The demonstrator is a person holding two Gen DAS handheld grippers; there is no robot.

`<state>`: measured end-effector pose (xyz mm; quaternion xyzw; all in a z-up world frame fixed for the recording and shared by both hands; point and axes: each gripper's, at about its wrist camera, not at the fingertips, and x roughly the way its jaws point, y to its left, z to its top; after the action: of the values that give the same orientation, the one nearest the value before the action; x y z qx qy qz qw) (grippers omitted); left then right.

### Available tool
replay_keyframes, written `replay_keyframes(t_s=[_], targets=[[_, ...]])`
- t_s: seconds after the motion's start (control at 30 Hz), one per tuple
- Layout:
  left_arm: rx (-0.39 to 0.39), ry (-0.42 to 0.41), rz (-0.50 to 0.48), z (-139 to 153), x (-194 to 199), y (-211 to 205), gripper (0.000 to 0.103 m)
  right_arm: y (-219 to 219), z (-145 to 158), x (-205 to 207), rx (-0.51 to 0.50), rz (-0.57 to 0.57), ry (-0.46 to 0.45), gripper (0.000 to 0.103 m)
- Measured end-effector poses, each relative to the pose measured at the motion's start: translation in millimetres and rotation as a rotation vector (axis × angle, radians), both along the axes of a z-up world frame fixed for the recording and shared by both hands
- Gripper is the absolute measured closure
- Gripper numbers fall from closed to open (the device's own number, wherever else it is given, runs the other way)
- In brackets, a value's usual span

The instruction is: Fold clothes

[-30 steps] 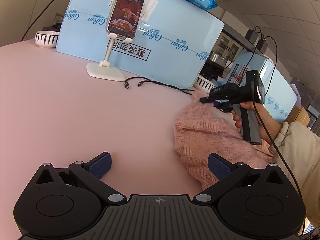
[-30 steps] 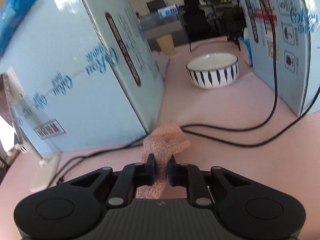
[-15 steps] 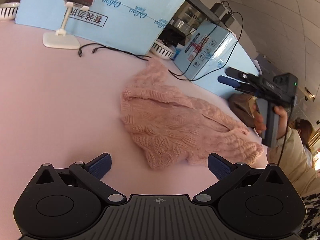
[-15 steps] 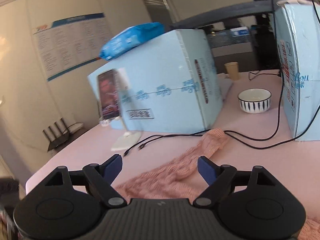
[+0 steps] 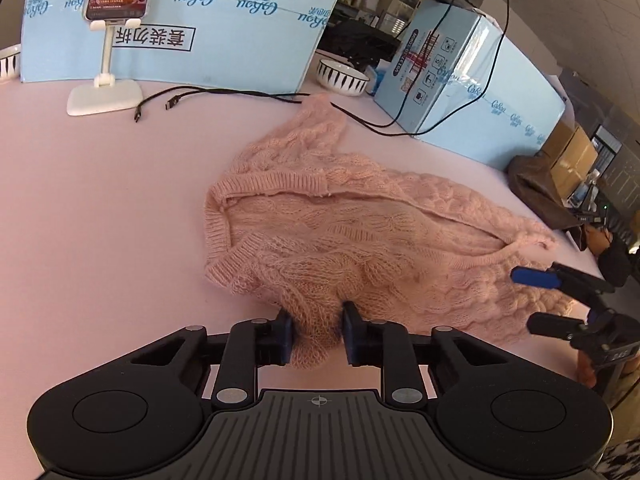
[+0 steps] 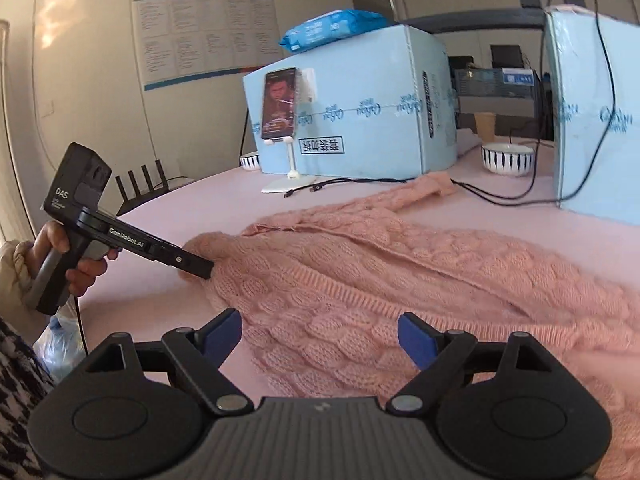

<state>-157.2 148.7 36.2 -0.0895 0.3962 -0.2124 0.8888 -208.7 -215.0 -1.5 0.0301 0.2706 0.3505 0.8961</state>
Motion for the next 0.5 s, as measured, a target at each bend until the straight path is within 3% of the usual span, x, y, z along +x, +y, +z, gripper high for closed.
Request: replay_keyframes(t_s=[0.1, 0.27, 0.33, 0.37, 0.4, 0.5], targets=[[-0.003, 0.017, 0.002, 18.4, 12.0, -2.3, 0.083, -6.2, -4.5, 12.0, 0.045, -0.013, 0.065, 0.021], [-0.196, 0.148, 0.073, 37.7, 65.0, 8.9, 0.078, -27.9, -13.6, 21.0, 0.195, 0.008, 0.143, 0.018], [-0.326, 0.245, 0.075, 30.6, 95.6, 13.9, 0.06, -32.2, -14.7, 22.1, 0.223, 0.009, 0.157, 0.018], [-0.395, 0.291, 0.1, 25.2, 108.2, 19.3, 0.033, -30.0, -15.1, 23.0, 0.224, 0.007, 0.157, 0.018], [-0.452, 0.311, 0.158, 19.6, 115.3, 27.4, 0.019, -28.8, -14.9, 23.0, 0.22, 0.007, 0.155, 0.018], [-0.587, 0.326, 0.328, 5.2, 131.1, 55.8, 0.019, -26.9, -14.6, 23.0, 0.213, 0.007, 0.152, 0.018]])
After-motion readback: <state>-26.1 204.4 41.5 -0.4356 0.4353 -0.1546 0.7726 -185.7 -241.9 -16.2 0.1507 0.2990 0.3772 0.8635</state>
